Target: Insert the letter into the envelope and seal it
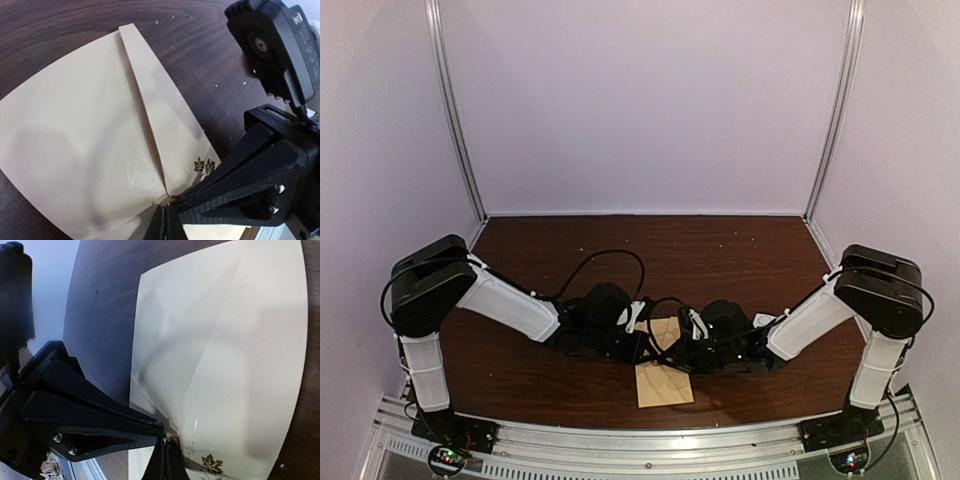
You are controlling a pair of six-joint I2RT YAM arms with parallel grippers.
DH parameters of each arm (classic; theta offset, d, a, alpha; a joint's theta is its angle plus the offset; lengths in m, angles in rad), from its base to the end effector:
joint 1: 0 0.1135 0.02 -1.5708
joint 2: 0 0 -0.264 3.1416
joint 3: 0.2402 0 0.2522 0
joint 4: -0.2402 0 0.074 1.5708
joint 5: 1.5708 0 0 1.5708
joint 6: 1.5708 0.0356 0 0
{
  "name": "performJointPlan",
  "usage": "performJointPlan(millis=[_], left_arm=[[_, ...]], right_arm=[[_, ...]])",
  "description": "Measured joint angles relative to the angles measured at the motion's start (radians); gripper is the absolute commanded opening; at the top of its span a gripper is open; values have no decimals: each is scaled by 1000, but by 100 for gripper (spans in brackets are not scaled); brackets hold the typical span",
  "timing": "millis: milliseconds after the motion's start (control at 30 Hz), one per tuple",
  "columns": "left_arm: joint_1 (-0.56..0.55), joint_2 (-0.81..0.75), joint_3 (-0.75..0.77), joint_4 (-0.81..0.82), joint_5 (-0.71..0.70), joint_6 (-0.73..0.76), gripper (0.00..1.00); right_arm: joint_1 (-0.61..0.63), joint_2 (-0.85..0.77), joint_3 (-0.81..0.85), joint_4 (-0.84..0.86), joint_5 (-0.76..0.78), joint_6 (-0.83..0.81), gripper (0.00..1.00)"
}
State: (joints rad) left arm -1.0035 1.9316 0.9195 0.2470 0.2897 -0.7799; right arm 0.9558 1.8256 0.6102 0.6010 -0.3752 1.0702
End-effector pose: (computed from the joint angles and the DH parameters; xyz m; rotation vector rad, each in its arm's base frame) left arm 0.1913 -0.3191 0.1097 0.4558 2.5949 -1.1129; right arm 0.1714 0.2653 0.0984 -0.1059 2.5905 1.3939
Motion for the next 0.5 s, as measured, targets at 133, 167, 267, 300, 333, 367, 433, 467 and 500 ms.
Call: performJointPlan(millis=[133,167,267,300,333,367,433,467,500], left_arm=[[0,-9,22,-47,-24,18,25],[-2,-13,26,-56,-39,22,27],[-5,-40,25,-98,-82,31,28],[-5,-49,25,-107,-93,32,28],[-5,-59,25,-119,-108,34,28],[-5,-68,24,-127,-118,34,28],[-5,-80,23,-138,-134,35,27],[-5,-85,21,-142,-140,35,24],[-5,-88,16,-144,-148,36,21]], right_arm=[[-1,0,-5,9,1,7,0],[-2,1,-5,10,1,7,0],[-3,2,-5,12,3,8,0],[-3,2,-5,12,3,8,0],[-3,2,-5,12,3,8,0],[-3,2,-5,12,3,8,0],[-3,2,-5,12,3,8,0],[-3,2,-5,12,3,8,0],[-3,2,-5,12,3,8,0]])
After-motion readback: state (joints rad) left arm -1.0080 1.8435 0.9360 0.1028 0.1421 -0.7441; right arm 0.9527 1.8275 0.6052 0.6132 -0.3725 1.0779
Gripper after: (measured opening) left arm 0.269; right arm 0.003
